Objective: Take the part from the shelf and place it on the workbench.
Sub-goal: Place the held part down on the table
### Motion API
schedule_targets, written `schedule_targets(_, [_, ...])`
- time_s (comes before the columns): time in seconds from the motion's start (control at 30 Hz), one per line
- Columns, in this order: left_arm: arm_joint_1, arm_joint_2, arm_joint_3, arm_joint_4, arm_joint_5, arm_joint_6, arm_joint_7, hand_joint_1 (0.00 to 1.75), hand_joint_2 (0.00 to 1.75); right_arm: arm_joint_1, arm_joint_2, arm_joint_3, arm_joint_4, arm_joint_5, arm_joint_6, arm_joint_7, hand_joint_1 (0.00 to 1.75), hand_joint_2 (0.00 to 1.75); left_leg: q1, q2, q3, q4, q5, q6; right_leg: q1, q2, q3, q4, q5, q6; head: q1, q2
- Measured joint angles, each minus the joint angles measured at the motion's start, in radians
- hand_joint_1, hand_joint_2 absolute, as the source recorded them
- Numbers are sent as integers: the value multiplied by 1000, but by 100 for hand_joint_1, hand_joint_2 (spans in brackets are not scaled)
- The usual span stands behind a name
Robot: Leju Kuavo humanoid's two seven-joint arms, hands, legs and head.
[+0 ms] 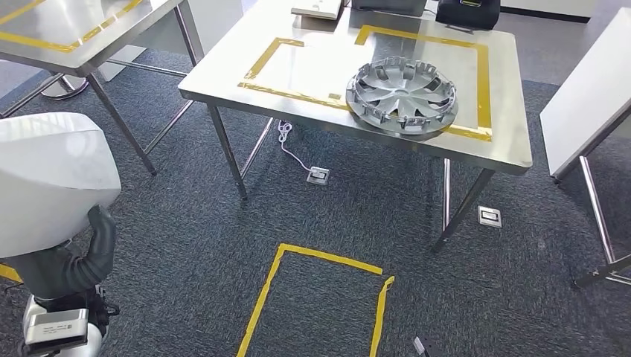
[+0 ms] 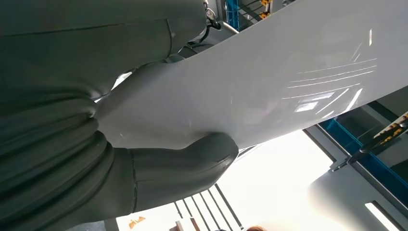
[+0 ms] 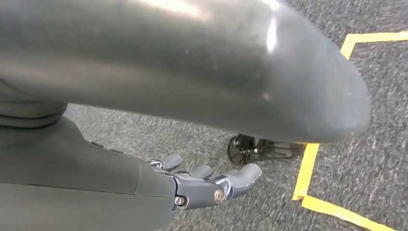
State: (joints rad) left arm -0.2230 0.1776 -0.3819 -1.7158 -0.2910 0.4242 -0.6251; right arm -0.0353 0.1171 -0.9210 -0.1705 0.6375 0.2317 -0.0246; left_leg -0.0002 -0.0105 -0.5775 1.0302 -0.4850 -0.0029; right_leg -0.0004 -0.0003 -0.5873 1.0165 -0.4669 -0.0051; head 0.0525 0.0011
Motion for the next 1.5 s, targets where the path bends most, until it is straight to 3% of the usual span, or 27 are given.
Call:
schedule_targets(0.07, [-2, 0, 0, 0, 0, 0, 0, 175, 175, 0, 1, 0, 0, 0, 0, 0, 0, 0, 1, 2, -21, 49, -27, -11, -6, -1, 15, -9, 2, -10, -3, 0])
schedule_targets(0.17, [0, 1, -2, 3, -2, 0, 0, 175, 175, 0, 1, -1, 0, 0, 0, 0, 0, 0, 5, 4, -126, 241, -100, -21, -8, -3, 26, -10, -6, -19, -5, 0])
schedule_targets(0.2, [2, 1, -2, 5, -2, 0, 0, 175, 175, 0, 1, -1, 0, 0, 0, 1, 0, 0, 6, 4, -154, 282, -103, -23, -8, -3, 30, -10, -9, -19, -6, 0])
schedule_targets(0.23, [3, 1, -2, 7, -2, 0, 1, 175, 175, 0, 1, -1, 0, 0, 0, 1, 0, 0, 7, 4, -164, 285, -87, -24, -8, -2, 35, -9, -14, -18, -6, 0])
schedule_targets(0.3, [4, 1, -2, 8, -3, 0, 2, 175, 175, 1, 2, -1, 0, 1, 0, 2, 0, 0, 8, 6, -121, 174, -7, -22, -9, -1, 48, -9, -25, -13, -6, 0])
schedule_targets(0.37, [3, 1, -3, 8, -4, 1, 2, 175, 175, 0, 2, -1, 0, 3, 0, -2, 0, 0, 7, 10, -60, 46, 44, -16, -6, 0, 57, -6, -37, -3, -6, 0])
schedule_targets(0.4, [3, 1, -3, 8, -4, 1, 3, 175, 175, 0, 2, -1, 0, 4, 0, -5, 0, 0, 6, 11, -44, 13, 51, -10, -4, 1, 59, -5, -41, 2, -6, 0])
schedule_targets(0.53, [1, 2, -3, 7, -4, 1, 5, 175, 175, -1, 2, -1, 0, 6, 1, -9, 0, 0, 2, 6, -37, 0, 41, 18, -6, -1, 57, 6, -57, 24, -2, 0])
schedule_targets(0.6, [-1, 1, -3, 6, -4, 0, 6, 175, 175, -2, 3, -1, 0, 6, 1, -8, 0, 0, 4, 7, -30, -4, 37, 30, -8, 0, 16, 89, -98, 32, 0, 0])
schedule_targets(0.67, [-3, 0, -3, 7, -4, 0, 6, 175, 175, -2, 3, -1, 0, 6, 1, -7, 0, 0, 2, 7, -26, -3, 31, 37, -8, 0, -64, 229, -149, 36, 3, 0])
schedule_targets(0.7, [-3, 0, -3, 7, -4, -1, 6, 175, 175, -1, 3, -1, 0, 6, 0, -6, 0, 0, 0, 6, -25, -3, 28, 38, -8, 0, -99, 279, -158, 36, 3, 0])
schedule_targets(0.73, [-3, -1, -3, 8, -4, -2, 6, 175, 175, 1, 3, -1, 0, 6, 0, -5, 0, 0, -1, 5, -22, -2, 24, 38, -7, 0, -117, 294, -147, 34, 3, 0])
schedule_targets(0.77, [-3, -3, -3, 8, -4, -3, 6, 175, 175, 1, 3, -1, 0, 6, 0, -4, 0, 0, -2, 4, -17, -1, 21, 38, -7, 0, -113, 266, -115, 31, 3, 0])
schedule_targets(0.83, [-4, -6, -3, 8, -4, -5, 6, 175, 175, 1, 3, -1, 0, 6, 0, -4, 0, 0, -3, 3, -5, -1, 13, 35, -5, 0, -62, 133, -34, 21, 3, 0])
schedule_targets(0.9, [-6, -8, -4, 8, -4, -6, 7, 175, 175, 0, 3, -1, 0, 6, 0, -4, 0, 0, -5, 2, 1, 0, 6, 26, 2, 0, -16, 28, 3, 11, 2, 0])
schedule_targets(0.97, [-7, -9, -4, 8, -5, -6, 7, 175, 175, 0, 3, -1, 0, 7, 1, -4, 0, 0, -6, 2, 2, -2, 2, 14, 7, 0, -5, 5, 1, 3, 2, 0])
schedule_targets(1.07, [-9, -8, -4, 6, -5, -6, 7, 175, 175, 0, 3, -1, 0, 8, 1, -4, 0, 0, -5, 3, -5, 20, -15, -4, 1, 0, 9, -7, 3, -12, 0, 0])
schedule_targets(1.1, [-10, -8, -4, 6, -5, -6, 7, 175, 175, 0, 3, -1, 0, 8, 1, -4, 0, 0, -4, 3, -23, 59, -33, -9, -2, 0, 16, -11, 3, -17, -1, 0])
schedule_targets(1.17, [-10, -9, -6, 8, -5, -6, 7, 175, 175, -1, 2, -2, 0, 8, 1, -4, 0, 0, 0, 4, -89, 182, -81, -17, -3, -1, 24, -12, -4, -24, -4, 0])
schedule_targets(1.23, [-8, -9, -7, 12, -5, -6, 8, 175, 175, -1, 2, -2, 0, 8, 1, -4, 0, 0, 5, 4, -144, 264, -91, -23, -3, 0, 33, -12, -12, -26, -3, 0])
schedule_targets(1.27, [-8, -9, -7, 13, -5, -6, 8, 175, 175, 0, 2, -3, 0, 9, 1, -4, 0, 0, 6, 4, -146, 253, -69, -24, -3, 0, 38, -12, -17, -25, -3, 0])
schedule_targets(1.3, [-8, -9, -8, 14, -5, -6, 8, 175, 175, 0, 2, -3, 0, 9, 1, -4, 0, 0, 8, 5, -130, 209, -34, -24, -4, 1, 45, -11, -22, -23, -3, 0])
schedule_targets(1.37, [-9, -9, -8, 15, -5, -6, 8, 175, 175, 0, 3, -4, 0, 9, 1, -4, 0, 0, 8, 8, -72, 77, 32, -21, -3, 3, 57, -8, -36, -14, -4, 0])
schedule_targets(1.43, [-8, -9, -10, 13, -5, -5, 8, 175, 175, -1, 2, -6, 0, 9, 1, -3, 0, 0, 6, 10, -37, 6, 47, -9, 0, 4, 60, -6, -46, -4, -3, 0])
schedule_targets(1.5, [-4, -7, -10, 11, -6, -3, 8, 175, 175, -2, 2, -10, 0, 9, 1, -1, 0, 0, 3, 6, -33, 1, 38, 6, 0, 3, 61, -7, -51, 7, -2, 0])
